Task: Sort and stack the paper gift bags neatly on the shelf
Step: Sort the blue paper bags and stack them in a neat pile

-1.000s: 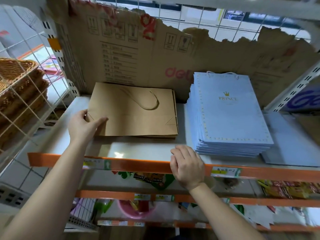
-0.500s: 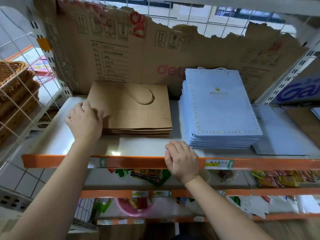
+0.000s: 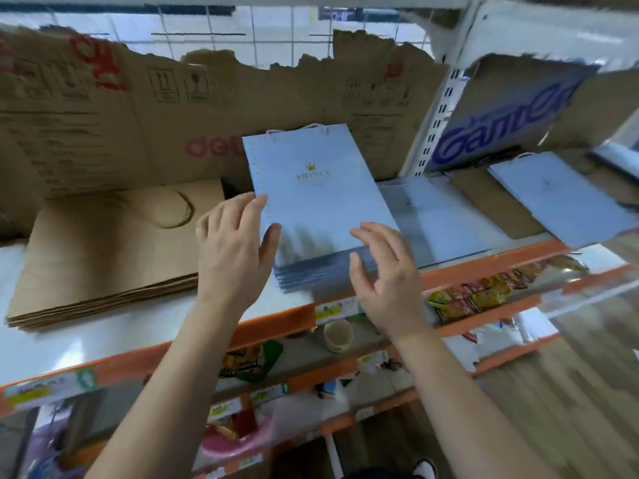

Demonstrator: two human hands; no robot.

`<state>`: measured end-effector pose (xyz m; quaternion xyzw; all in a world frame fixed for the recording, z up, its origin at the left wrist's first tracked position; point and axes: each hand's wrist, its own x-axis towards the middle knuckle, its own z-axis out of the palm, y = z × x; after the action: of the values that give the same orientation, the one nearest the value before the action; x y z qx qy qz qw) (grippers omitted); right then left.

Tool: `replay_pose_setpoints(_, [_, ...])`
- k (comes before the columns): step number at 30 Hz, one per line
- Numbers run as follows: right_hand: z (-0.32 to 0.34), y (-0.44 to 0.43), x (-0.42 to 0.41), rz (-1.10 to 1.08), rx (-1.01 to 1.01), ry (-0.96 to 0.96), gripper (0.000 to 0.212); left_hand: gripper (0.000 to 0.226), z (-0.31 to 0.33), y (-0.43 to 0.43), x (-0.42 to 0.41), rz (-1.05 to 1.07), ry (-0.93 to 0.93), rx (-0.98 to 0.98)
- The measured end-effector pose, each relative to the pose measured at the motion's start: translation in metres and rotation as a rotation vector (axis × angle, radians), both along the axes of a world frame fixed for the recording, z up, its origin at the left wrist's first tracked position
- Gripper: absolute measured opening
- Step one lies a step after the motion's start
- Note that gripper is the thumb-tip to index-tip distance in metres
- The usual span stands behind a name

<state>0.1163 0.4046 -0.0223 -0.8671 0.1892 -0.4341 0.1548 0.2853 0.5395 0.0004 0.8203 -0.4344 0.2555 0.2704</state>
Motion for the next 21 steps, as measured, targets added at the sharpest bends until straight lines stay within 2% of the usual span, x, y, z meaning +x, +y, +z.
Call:
replay_pose_setpoints(5, [-0.001,-0.079,-0.064,-0.158,0.036,-0.011,0.032,0.045,0.003,-0.073,-0.053,-0.055,-0.032,0.096])
replay_pose_setpoints(12, [0.002,-0.200,-0.176,-0.263,0.096,0.019,0.037,0.046,-0.003,-0.195,-0.148,-0.125,0.026,0.139])
replay_pose_setpoints(17, [0.001,-0.261,-0.233,-0.280,0.103,0.116,0.041,0.048,-0.012,-0.266,-0.207,-0.165,0.111,0.164])
replay_pose_setpoints(21, [-0.005,-0.299,-0.258,-0.269,0.160,0.118,0.041,0.053,-0.023,-0.308,-0.237,-0.179,0.160,0.243])
